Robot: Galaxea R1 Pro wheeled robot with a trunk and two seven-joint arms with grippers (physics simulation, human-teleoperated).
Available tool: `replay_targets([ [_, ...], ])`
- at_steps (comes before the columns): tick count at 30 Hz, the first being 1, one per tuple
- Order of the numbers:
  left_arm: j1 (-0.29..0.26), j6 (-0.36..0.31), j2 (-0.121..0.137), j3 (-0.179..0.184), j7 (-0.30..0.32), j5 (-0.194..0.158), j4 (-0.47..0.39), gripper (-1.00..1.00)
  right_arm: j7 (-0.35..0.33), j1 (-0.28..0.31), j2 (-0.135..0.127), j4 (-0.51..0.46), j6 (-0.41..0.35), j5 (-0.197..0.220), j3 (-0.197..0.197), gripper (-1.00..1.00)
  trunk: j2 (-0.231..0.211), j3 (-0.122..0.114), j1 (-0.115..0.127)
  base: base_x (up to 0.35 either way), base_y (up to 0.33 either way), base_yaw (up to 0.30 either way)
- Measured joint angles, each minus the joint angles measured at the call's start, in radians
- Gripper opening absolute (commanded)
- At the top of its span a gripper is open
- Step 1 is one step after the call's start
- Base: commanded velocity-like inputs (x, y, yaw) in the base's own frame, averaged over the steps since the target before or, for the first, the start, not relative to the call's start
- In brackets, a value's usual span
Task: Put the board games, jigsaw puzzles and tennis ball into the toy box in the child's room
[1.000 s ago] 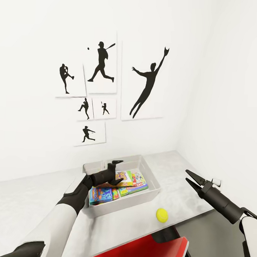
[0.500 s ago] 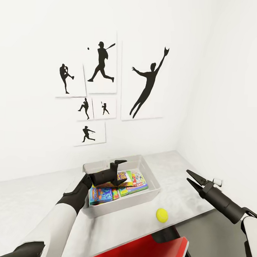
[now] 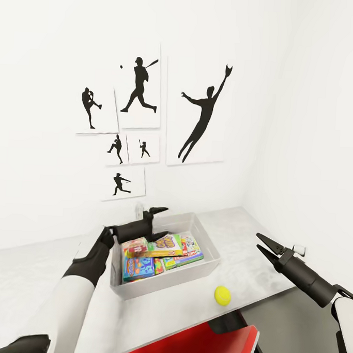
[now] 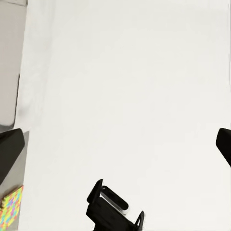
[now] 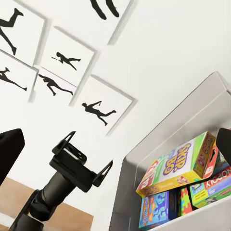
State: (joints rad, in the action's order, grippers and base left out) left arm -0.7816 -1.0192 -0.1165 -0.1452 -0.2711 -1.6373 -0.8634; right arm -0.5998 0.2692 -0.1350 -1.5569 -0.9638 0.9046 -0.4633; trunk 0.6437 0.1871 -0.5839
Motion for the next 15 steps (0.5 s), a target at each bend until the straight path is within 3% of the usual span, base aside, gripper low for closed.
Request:
replay_targets([
  [3,0.001,-0.017,0.053,0.004,0.002,-0.031,-0.042,1.00,0.000,0.000,0.000,0.000,0.000,0.000,0.000,1.00,0.000,0.000,0.000,0.000,0.000,0.000],
  [4,0.011,-0.023,0.095,0.006,0.003,-0.061,-0.079,1.00,0.000,0.000,0.000,0.000,0.000,-0.001,0.000,1.00,0.000,0.000,0.000,0.000,0.000,0.000],
  [8,0.058,-0.025,0.198,0.012,0.005,-0.139,-0.157,1.00,0.000,0.000,0.000,0.000,0.000,-0.001,0.000,1.00,0.000,0.000,0.000,0.000,0.000,0.000],
  [9,0.088,-0.025,0.247,0.020,0.006,-0.189,-0.193,1.00,0.000,0.000,0.000,0.000,0.000,-0.001,0.000,1.00,0.000,0.000,0.000,0.000,0.000,0.000],
  [15,0.190,-0.025,0.414,0.042,0.009,-0.373,-0.289,1.00,0.000,0.000,0.000,0.000,0.001,0.000,0.000,1.00,0.000,0.000,0.000,0.000,0.000,0.000],
])
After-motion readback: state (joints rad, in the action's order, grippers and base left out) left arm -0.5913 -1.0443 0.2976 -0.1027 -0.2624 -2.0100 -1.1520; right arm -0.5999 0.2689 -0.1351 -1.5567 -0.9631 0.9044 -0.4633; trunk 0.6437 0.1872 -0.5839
